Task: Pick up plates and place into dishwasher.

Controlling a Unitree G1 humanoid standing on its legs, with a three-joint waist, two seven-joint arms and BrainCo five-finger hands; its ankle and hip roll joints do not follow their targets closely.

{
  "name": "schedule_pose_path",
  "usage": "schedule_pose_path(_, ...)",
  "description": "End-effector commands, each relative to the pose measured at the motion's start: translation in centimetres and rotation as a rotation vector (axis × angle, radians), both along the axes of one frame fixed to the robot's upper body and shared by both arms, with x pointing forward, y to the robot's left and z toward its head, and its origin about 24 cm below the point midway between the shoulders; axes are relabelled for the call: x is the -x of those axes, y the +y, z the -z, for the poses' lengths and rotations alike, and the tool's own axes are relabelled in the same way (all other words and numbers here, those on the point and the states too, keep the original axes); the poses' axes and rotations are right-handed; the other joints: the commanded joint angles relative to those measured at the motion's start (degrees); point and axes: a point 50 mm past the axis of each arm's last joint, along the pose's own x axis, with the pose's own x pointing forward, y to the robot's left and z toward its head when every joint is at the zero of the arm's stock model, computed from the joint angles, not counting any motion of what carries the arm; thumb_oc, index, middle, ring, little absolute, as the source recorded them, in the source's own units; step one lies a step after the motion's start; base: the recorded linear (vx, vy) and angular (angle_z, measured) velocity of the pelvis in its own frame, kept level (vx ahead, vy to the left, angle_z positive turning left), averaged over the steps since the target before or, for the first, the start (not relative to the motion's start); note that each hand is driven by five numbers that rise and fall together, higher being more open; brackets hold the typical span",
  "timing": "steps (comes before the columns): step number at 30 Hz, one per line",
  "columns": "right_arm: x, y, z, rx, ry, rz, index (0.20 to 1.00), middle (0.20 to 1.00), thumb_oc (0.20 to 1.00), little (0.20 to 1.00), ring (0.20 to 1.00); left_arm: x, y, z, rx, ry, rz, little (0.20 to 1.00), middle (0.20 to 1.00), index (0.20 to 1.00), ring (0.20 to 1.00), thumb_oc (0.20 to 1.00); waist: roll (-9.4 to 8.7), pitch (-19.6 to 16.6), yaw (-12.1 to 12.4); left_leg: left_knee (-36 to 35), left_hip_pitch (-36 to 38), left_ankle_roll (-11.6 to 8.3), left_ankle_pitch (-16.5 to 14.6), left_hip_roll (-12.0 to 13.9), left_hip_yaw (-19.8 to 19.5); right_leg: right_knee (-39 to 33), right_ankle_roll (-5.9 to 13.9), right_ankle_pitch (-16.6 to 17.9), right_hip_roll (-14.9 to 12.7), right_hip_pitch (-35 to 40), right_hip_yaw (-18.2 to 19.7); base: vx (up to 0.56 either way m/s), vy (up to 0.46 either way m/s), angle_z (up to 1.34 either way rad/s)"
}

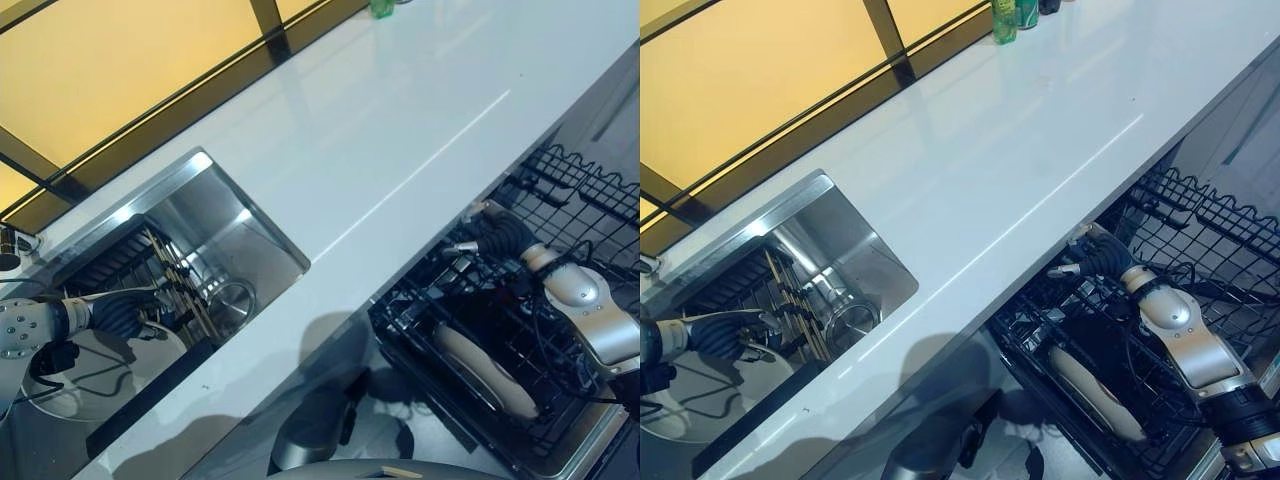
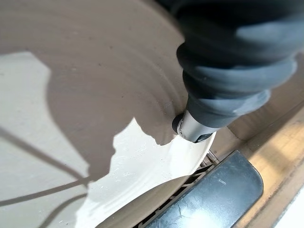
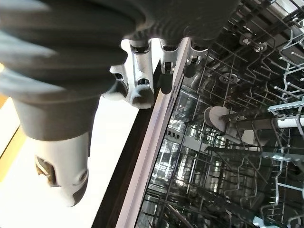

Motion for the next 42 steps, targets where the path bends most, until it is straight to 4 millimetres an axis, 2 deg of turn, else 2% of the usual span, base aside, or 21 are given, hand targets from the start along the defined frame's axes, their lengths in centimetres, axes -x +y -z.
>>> schedule_pose_path(1, 0.2, 2.2, -4.3, -0.114, -0.249, -0.122, 1.0, 1.0, 1.0, 1.0, 1.0, 4.0, 0.3, 3.5, -0.048, 0.298, 0.036, 0.2, 0.2, 0.2, 0.2, 0.2, -3.03, -6.02, 5.66, -1.03, -3.11, -1.84, 1.88, 0.51, -3.17, 4.34, 0.95, 4.88, -4.42, -1.76, 0.2, 0.02, -0.01, 0.03)
schedule_pose_path(5, 0.3, 1.9, -4.2, -0.118, -0.245, -0.111, 1.0, 1.0, 1.0, 1.0, 1.0, 4.0, 0.5, 3.1, -0.052, 0.267, 0.028, 0.2, 0.2, 0.2, 0.2, 0.2, -3.08, -6.07, 5.75, -1.31, -2.8, -1.97, 2.14, 0.53, -3.45, 4.2, 0.78, 5.03, -4.22, -1.57, 0.06, 0.0, 0.0, 0.0)
schedule_pose_path(8, 0.4, 1.7, -3.8, -0.122, -0.241, -0.106, 1.0, 1.0, 1.0, 1.0, 1.0, 3.6, 0.6, 2.4, -0.057, 0.165, 0.011, 0.2, 0.2, 0.2, 0.2, 0.2, -3.2, -6.26, 5.95, -1.66, -2.48, -2.12, 2.28, 0.57, -3.77, 3.98, 0.68, 5.1, -4.1, -1.37, -0.2, 0.0, 0.0, 0.0)
schedule_pose_path(11, 0.6, 1.7, -3.6, -0.131, -0.248, -0.095, 1.0, 1.0, 1.0, 1.0, 1.0, 2.9, 1.0, 0.8, -0.053, -0.058, -0.024, 0.2, 0.2, 0.2, 0.2, 0.2, -3.55, -6.43, 6.39, -2.04, -2.02, -2.18, 2.37, 0.53, -4.14, 3.81, 0.65, 5.18, -4.02, -1.14, -0.48, 0.0, 0.0, 0.0)
schedule_pose_path(16, 1.0, 1.4, -3.4, -0.171, -0.314, -0.051, 1.0, 1.0, 1.0, 1.0, 1.0, 2.1, 1.7, -3.6, -0.04, -0.546, -0.076, 0.2, 0.2, 0.2, 0.2, 0.2, -4.72, -6.91, 7.41, -3.1, -1.38, -1.79, 2.56, 0.36, -5.06, 3.59, 0.5, 4.79, -3.65, -0.5, -1.26, -0.01, -0.056, 0.05)
schedule_pose_path(19, 1.1, 1.6, -3.5, -0.186, -0.362, -0.018, 1.0, 1.0, 1.0, 1.0, 1.0, 2.4, 1.7, -5.9, 0.007, -0.818, -0.085, 0.2, 0.2, 0.2, 0.2, 0.2, -5.6, -7.18, 8.16, -3.72, -1.0, -1.62, 2.56, 0.12, -5.84, 3.42, 0.3, 4.51, -3.35, -0.22, -1.56, -0.03, -0.083, 0.1)
schedule_pose_path(23, 1.6, 1.8, -3.5, -0.195, -0.416, -0.004, 1.0, 1.0, 1.0, 1.0, 1.0, 4.0, 1.9, -8.0, 0.027, -1.101, -0.072, 0.2, 0.2, 0.2, 0.2, 0.2, -7.07, -8.04, 8.74, -4.92, -0.5, -1.69, 2.71, 0.18, -6.51, 2.7, 0.07, 4.39, -2.64, 0.21, -1.51, -0.05, -0.099, 0.05)
schedule_pose_path(28, 2.0, 2.2, -4.0, -0.201, -0.468, -0.007, 1.0, 1.0, 1.0, 1.0, 1.0, 4.8, 1.8, -9.2, 0.015, -1.297, -0.058, 0.2, 0.2, 0.2, 0.2, 0.2, -8.19, -9.53, 8.52, -6.61, 0.64, -1.75, 2.9, 0.48, -6.72, 1.66, 0.02, 4.56, -1.94, 0.69, -1.03, -0.07, -0.083, 0.03)
schedule_pose_path(34, 2.4, 2.3, -5.0, -0.212, -0.551, -0.01, 1.0, 1.0, 1.0, 1.0, 1.0, 5.0, 1.5, -9.8, 0.044, -1.434, -0.066, 0.2, 0.2, 0.2, 0.2, 0.2, -8.68, -11.17, 7.71, -8.3, 1.9, -1.88, 3.21, 0.85, -6.77, 0.58, -0.05, 4.92, -1.18, 1.02, 0.01, -0.07, -0.062, -0.01)
schedule_pose_path(38, 3.0, 2.8, -7.0, -0.237, -0.68, -0.051, 1.0, 1.0, 1.0, 1.0, 1.0, 4.9, 0.8, -10.5, 0.142, -1.528, -0.05, 0.2, 0.2, 0.2, 0.2, 0.2, -9.05, -12.12, 7.01, -9.24, 2.67, -1.97, 3.32, 1.06, -6.47, -0.19, -0.09, 5.26, -0.68, 1.12, 0.74, -0.08, -0.062, -0.01)
schedule_pose_path(42, 3.4, 4.3, -9.3, -0.258, -0.803, -0.125, 1.0, 1.0, 1.0, 1.0, 1.0, 4.3, -0.8, -11.0, 0.318, -1.6, 0.004, 0.2, 0.2, 0.2, 0.2, 0.2, -9.6, -12.85, 6.49, -9.99, 3.32, -2.03, 3.35, 1.26, -6.41, -0.67, -0.26, 5.53, -0.25, 0.97, 1.22, -0.08, -0.072, 0.0)
